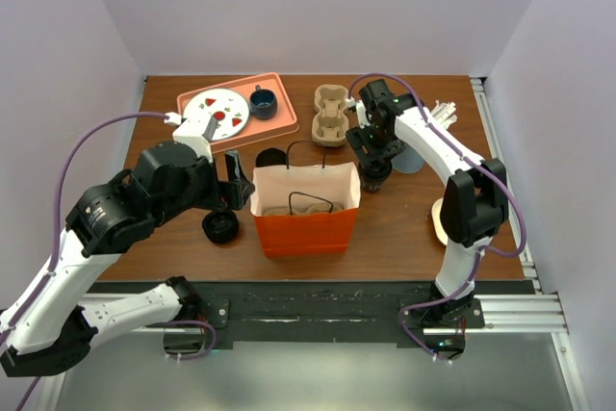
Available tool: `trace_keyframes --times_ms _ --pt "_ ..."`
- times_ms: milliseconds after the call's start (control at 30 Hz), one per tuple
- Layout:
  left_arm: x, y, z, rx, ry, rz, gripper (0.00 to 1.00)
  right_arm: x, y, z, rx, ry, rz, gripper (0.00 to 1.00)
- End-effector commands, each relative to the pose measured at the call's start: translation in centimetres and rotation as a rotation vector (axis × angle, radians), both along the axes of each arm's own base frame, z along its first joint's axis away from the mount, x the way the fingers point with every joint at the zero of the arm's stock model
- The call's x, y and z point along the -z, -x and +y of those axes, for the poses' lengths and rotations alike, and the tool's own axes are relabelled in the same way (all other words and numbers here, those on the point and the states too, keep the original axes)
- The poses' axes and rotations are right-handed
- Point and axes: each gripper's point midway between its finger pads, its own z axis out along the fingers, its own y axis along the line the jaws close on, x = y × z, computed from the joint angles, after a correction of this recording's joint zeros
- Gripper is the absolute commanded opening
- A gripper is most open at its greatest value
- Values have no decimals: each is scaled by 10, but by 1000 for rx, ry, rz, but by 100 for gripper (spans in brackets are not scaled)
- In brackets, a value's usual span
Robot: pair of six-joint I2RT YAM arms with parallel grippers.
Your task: Pack the takeout coffee
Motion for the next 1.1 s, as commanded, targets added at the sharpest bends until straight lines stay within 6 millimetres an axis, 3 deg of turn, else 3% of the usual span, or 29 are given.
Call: trace_keyframes --times_ms 0,367,600,800,933,967,1067 --pt "0 0 3 -28 9 2 89 5 -1 2 10 3 -12 64" --pt "12 -9 -14 21 -35 37 78 -26 21 9 53 -41 -14 56" --pt "40 -22 -26 31 -117 96 67 -48 46 9 87 -77 -31 52" --pt "49 -31 -34 44 -133 85 57 -46 65 5 121 -90 -10 51" --pt "48 -40 -36 57 -157 46 57 -47 74 1 143 -94 -16 51" --pt "47 -41 -37 62 -162 40 55 -49 77 0 147 -101 -25 51" --pt "52 -43 -36 57 -190 52 30 -54 82 -2 158 -113 -37 51"
